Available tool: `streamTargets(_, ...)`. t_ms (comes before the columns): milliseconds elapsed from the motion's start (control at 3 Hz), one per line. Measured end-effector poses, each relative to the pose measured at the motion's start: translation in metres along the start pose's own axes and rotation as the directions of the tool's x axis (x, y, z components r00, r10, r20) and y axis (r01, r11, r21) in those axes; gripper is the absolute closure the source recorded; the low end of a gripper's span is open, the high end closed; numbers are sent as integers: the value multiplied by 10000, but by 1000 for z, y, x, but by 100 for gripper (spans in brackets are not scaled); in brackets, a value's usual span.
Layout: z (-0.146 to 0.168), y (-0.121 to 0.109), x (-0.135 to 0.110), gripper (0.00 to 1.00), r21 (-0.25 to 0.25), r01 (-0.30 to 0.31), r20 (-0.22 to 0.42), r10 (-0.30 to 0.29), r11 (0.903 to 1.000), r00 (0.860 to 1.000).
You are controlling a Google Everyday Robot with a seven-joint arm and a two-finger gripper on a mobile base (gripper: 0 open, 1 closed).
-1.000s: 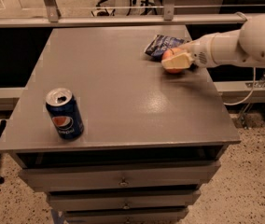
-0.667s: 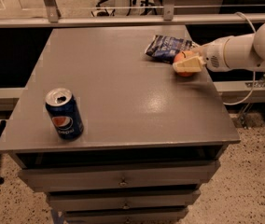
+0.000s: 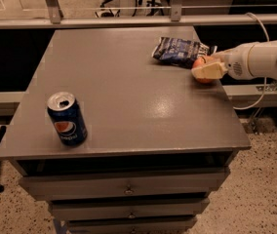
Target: Move apple near blue chip bag
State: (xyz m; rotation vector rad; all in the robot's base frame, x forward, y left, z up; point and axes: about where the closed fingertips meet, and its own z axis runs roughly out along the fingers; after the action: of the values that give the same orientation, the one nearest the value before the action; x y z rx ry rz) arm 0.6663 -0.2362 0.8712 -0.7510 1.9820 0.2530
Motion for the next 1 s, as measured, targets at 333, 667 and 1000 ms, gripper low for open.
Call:
streamTargets(333,3,3,3,54,-79,-111,54,112,9999,9999)
streamTargets(667,9,7,4,30,-186,-223,122,225,9996,9997)
streamTargets(1000,10,11,6,7,-248,-330,144,333,9991,9993)
